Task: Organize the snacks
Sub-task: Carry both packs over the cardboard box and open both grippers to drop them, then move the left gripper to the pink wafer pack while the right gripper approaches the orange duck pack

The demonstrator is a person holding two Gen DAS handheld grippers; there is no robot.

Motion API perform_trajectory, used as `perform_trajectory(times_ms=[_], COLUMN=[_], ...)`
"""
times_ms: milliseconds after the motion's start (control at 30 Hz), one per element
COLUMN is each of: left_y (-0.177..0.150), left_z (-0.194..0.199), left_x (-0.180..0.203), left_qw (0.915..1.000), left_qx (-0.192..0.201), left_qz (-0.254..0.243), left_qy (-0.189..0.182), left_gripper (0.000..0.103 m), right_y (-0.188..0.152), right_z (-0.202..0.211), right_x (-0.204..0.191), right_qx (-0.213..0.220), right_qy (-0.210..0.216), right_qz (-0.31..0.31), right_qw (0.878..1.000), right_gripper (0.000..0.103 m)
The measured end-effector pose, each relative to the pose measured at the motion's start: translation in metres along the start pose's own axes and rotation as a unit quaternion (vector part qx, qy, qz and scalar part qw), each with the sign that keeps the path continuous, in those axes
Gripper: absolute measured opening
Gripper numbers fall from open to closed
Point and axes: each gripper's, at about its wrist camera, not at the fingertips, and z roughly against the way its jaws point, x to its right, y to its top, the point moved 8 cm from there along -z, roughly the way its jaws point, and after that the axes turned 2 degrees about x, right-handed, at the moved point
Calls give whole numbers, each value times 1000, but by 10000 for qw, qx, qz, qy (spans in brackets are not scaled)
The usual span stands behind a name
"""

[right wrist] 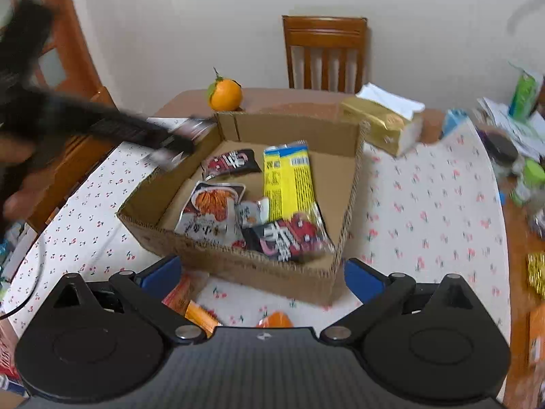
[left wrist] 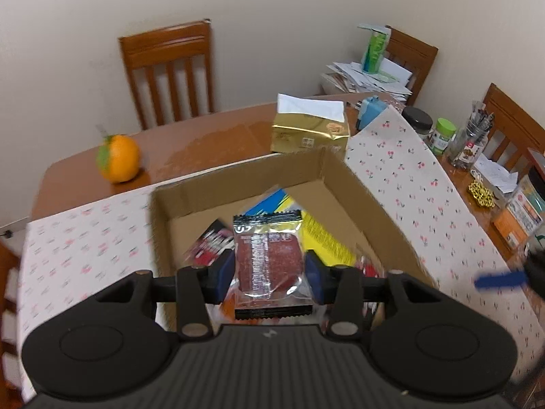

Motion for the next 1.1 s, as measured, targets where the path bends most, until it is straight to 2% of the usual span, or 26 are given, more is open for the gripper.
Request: perform_trajectory(times_ms=[67, 167, 233, 300, 367, 500, 700, 1100], left_y=[-2, -18, -34, -48, -65, -105, -150, -165], left_z=[-16, -10, 10, 33, 56, 76, 74, 69], left_x=[-3, -5, -7, -8, -9, -5, 2, 17], left_qw=[9997, 9992, 9983, 9968, 9947, 9915, 9890, 9904], left_qx=[-172, -120, -51, 89, 213, 44, -434, -616], left_qz=[139, 246, 402, 565, 665, 672, 774, 538], left_qy=[117, 285, 425, 559, 753, 1117, 1186, 1110], left_gripper=[69, 70, 71, 86, 93, 93, 93, 93], right_y=[-6, -14, -20, -26, -33, -49, -63, -75], right_z=[2, 6, 10, 14, 14, 11, 1, -19], right_x=[2, 5, 6, 8, 11, 13, 7, -8], right_qx=[-26, -95, -127, -168, -248, -474, -771, -1018], right_qy=[-59, -251, -351, -482, -606, -687, -871, -743], right_qz=[-44, -35, 6, 70, 114, 80, 248, 272], right_qw=[10000, 9996, 9993, 9987, 9978, 9965, 9929, 9916], right_gripper=[103, 103, 103, 103, 103, 103, 103, 103])
